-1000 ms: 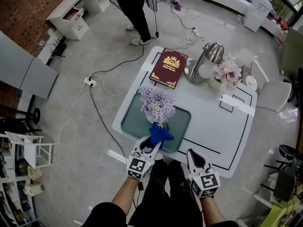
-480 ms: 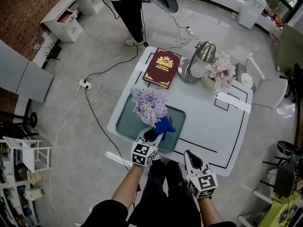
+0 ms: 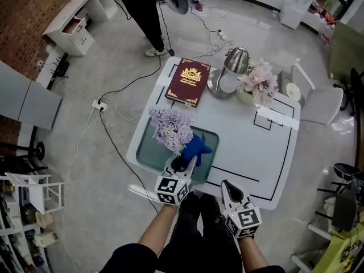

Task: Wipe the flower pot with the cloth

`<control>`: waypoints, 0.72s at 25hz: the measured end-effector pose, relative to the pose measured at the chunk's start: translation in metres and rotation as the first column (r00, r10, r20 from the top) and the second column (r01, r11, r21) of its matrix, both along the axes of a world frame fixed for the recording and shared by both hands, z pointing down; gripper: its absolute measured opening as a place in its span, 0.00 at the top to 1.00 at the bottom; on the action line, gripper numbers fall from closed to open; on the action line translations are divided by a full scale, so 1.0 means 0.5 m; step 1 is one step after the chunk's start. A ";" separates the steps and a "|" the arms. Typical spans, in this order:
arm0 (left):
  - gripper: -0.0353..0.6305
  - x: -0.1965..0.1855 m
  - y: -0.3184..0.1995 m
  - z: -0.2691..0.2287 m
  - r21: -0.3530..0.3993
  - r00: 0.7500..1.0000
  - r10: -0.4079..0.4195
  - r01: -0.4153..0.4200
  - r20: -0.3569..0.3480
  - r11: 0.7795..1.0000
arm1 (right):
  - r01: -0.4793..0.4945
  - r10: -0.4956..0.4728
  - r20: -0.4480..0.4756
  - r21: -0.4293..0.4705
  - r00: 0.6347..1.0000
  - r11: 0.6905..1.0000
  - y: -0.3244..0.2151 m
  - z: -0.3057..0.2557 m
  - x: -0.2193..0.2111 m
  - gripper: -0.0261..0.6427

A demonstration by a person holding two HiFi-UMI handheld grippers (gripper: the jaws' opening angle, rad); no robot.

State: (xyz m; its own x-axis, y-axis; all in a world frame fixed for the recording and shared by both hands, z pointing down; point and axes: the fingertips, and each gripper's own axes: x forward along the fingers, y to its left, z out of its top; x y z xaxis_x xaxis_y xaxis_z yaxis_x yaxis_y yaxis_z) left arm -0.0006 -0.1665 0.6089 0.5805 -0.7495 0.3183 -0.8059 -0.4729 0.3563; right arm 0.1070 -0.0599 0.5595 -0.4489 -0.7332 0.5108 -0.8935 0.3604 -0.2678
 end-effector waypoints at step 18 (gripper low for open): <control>0.74 0.027 -0.058 0.135 -0.234 0.990 -0.136 0.138 0.027 0.962 | -0.008 0.008 0.016 0.007 1.000 1.000 -0.018 -0.016 0.038 0.95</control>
State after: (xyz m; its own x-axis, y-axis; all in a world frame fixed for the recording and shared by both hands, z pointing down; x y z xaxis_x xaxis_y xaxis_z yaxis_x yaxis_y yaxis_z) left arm 0.0130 -0.1954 0.6766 0.4730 -0.7249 0.5008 -0.8615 -0.2616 0.4352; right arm 0.1258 -0.0688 0.5513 -0.4511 -0.7401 0.4987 -0.8920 0.3553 -0.2795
